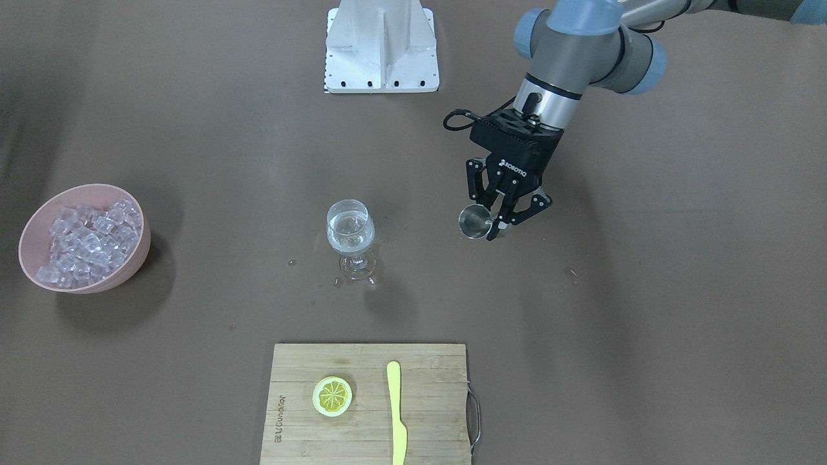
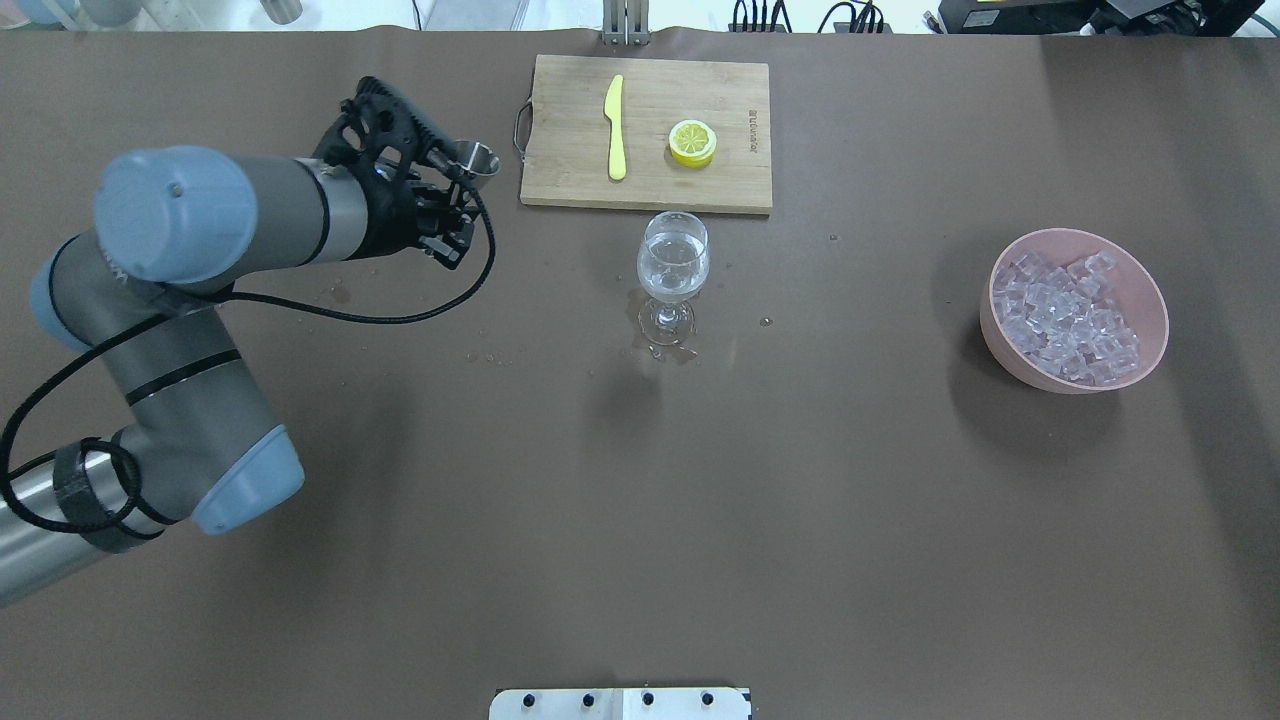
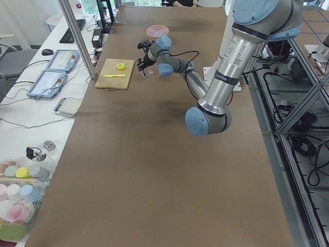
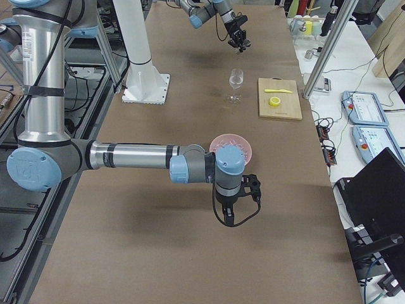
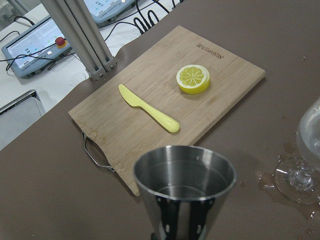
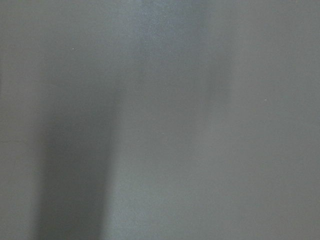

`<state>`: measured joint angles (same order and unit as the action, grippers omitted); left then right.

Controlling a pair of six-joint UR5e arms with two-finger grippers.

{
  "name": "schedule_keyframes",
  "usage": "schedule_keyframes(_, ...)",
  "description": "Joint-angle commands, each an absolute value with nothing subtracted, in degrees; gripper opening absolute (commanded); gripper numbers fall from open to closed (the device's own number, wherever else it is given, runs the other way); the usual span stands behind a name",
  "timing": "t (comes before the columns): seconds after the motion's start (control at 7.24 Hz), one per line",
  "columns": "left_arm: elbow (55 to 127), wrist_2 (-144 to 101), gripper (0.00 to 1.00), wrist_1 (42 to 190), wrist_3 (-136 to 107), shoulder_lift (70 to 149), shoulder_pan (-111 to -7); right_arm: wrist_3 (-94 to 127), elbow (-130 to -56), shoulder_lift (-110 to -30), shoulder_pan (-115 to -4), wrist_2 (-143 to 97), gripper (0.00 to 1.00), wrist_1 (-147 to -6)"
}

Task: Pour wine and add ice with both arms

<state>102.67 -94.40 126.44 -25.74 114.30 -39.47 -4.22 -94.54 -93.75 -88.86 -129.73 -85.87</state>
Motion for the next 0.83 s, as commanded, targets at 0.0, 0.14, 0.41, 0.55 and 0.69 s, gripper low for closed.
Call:
schedule_keyframes(0.0,102.13,-94.04,0.0,141.96,-31.79,105.68,-39.64,-4.22,-94.57,-93.78,-88.86,-129.81,1.0,-85.87)
schedule_keyframes(0.14,100.39,-93.0,0.0,150.04,-35.3,103.12,-39.64,-4.22,-94.57,-93.78,-88.86,-129.9,1.0,-85.87)
schedule_keyframes(0.41,93.82,-82.93,0.0,161.15,-41.55,102.3,-39.03,-4.22,-94.66,-93.78,-88.86,-129.99,1.0,-85.87)
schedule_keyframes(0.55,89.6,-81.58,0.0,165.63,-41.75,102.22,-38.94,-4.22,-94.66,-93.78,-88.86,-129.99,1.0,-85.87)
schedule_keyframes(0.69,84.86,-81.21,0.0,170.98,-41.92,102.3,-39.02,-4.22,-94.66,-93.78,-88.86,-129.99,1.0,-85.87)
